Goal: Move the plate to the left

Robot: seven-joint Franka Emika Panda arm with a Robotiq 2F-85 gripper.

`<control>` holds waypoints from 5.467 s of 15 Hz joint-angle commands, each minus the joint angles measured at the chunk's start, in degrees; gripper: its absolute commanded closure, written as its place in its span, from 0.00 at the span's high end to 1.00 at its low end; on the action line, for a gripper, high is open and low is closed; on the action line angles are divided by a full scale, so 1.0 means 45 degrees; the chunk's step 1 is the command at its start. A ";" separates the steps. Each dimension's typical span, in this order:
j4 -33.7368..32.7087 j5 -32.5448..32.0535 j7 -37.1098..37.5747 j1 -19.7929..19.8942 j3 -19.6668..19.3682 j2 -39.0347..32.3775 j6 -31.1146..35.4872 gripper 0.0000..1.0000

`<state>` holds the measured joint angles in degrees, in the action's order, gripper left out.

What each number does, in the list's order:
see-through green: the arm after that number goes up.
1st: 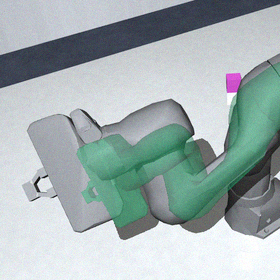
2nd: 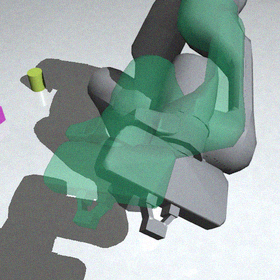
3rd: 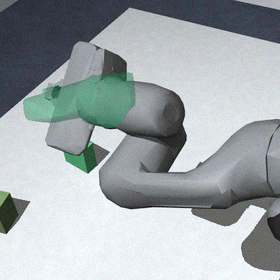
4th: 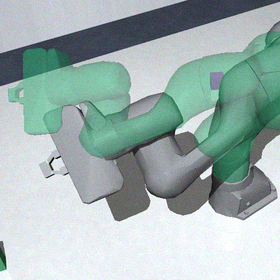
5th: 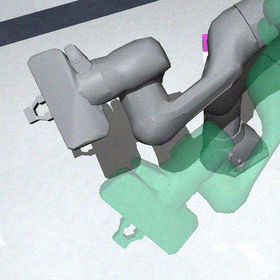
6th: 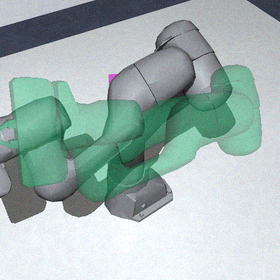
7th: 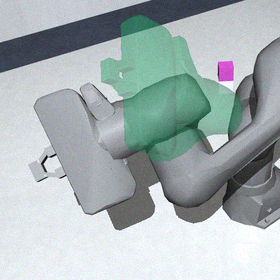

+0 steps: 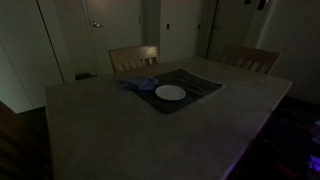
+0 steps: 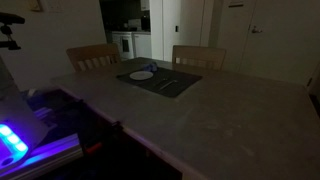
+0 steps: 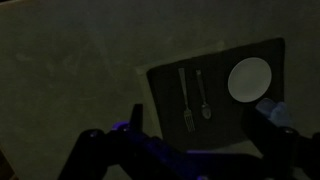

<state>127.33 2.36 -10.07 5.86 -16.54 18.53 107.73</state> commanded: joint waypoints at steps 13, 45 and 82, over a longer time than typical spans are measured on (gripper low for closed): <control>-0.0033 0.0102 -0.0088 0.0329 0.0286 -0.0042 -0.0038 1.00; -0.0567 -0.1434 0.0307 -0.0467 0.2395 -0.2124 0.0773 1.00; -0.1694 0.3404 -0.5114 -0.0073 0.3507 -0.8585 0.2588 1.00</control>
<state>122.48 15.13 -31.32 3.58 -3.10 -15.89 117.85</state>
